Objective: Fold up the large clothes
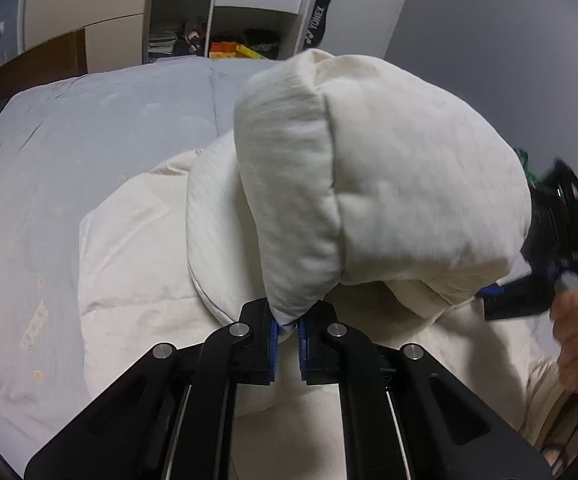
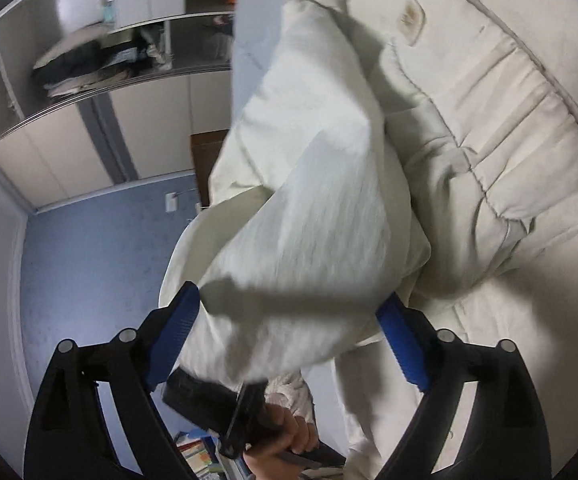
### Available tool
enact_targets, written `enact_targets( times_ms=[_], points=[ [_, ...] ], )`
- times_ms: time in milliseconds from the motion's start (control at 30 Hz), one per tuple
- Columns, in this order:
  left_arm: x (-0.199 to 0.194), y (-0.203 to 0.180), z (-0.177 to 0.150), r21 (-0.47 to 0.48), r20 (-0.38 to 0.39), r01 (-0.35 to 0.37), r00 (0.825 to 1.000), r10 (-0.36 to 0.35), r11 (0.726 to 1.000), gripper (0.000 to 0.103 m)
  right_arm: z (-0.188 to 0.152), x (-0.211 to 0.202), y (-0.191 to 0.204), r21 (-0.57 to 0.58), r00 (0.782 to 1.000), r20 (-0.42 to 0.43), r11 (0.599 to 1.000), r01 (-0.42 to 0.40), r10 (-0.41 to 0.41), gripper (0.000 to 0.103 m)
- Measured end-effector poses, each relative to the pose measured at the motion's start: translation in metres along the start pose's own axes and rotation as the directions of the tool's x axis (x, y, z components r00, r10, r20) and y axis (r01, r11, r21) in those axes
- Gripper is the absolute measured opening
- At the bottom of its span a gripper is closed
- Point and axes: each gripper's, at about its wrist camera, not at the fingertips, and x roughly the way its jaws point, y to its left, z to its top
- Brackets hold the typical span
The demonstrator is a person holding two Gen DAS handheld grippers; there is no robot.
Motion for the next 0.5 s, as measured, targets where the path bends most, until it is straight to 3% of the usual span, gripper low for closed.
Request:
enact_targets(
  times_ms=[100,167,233,267,333,400,500],
  points=[
    [0.005,-0.003,-0.005,0.023,-0.022,-0.011,1.0,0.011,1.0,0.007,0.006,0.005,0.004,-0.022,1.0,0.007,1.0,0.02,-0.02,0.087],
    [0.007,-0.003,-0.005,0.032,-0.024,-0.014,1.0,0.015,0.999,0.007,0.008,0.01,0.012,-0.064,1.0,0.023,0.998,0.018,-0.016,0.077],
    [0.006,-0.002,-0.003,0.031,-0.018,-0.01,1.0,0.011,0.999,0.007,0.006,0.011,0.019,-0.133,0.999,0.037,0.991,0.011,-0.006,0.033],
    [0.005,-0.002,-0.004,0.028,-0.015,-0.008,1.0,0.009,1.0,0.007,0.009,0.013,0.024,-0.182,0.999,0.048,0.983,0.008,0.001,0.028],
    [0.004,-0.003,-0.002,0.026,-0.008,-0.004,1.0,0.004,1.0,0.007,0.008,0.011,0.033,-0.251,0.997,0.072,0.968,-0.01,0.028,0.021],
    [0.004,-0.007,-0.006,0.025,0.004,0.006,1.0,-0.006,1.0,0.007,0.01,0.006,0.051,-0.343,0.989,0.107,0.937,-0.063,0.106,0.019],
    [0.002,-0.01,-0.004,0.025,0.023,0.032,0.999,-0.032,0.999,0.008,0.012,-0.009,0.071,-0.453,0.963,0.159,0.883,-0.126,0.219,0.018]
  ],
)
